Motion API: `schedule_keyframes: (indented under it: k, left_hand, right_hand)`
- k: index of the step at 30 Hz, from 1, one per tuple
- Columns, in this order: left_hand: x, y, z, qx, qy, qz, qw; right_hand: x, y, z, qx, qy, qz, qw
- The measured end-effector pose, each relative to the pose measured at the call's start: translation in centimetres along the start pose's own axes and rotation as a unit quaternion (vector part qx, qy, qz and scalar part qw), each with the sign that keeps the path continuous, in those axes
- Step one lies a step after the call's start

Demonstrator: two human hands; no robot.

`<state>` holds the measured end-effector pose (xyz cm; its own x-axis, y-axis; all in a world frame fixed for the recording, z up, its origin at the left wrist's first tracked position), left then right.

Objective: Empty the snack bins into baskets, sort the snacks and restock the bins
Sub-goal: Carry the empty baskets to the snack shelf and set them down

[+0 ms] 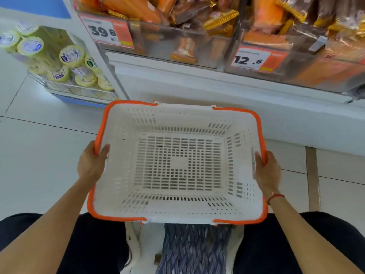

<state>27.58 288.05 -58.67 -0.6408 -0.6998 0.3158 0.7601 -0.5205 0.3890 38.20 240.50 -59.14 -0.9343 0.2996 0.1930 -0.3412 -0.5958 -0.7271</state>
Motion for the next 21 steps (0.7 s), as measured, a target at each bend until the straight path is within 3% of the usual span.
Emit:
schedule_keyframes:
  k: [14, 21]
  left_hand:
    - [-6.0, -1.6, -3.9, -0.037, 0.045, -0.019, 0.998]
    - [-5.2, -2.1, -4.0, -0.022, 0.027, -0.016, 0.999]
  right_hand:
    - [-2.6, 1.0, -5.2, 0.019, 0.015, 0.032, 0.999]
    - [-2.8, -0.5, -4.5, 0.075, -0.062, 0.006, 0.995]
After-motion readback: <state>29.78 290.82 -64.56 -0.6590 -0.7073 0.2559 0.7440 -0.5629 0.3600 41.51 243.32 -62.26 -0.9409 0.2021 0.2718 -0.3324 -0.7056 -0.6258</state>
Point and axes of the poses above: each hand's wrist, its own x-axis away from the middle knuckle, its own z-axis out of the back of the hand, y = z × x, the point moved 1 cm from there along -x, towards the middle knuckle, and after that the axes turned 13 degrees about -x, right-handed, at the moved point
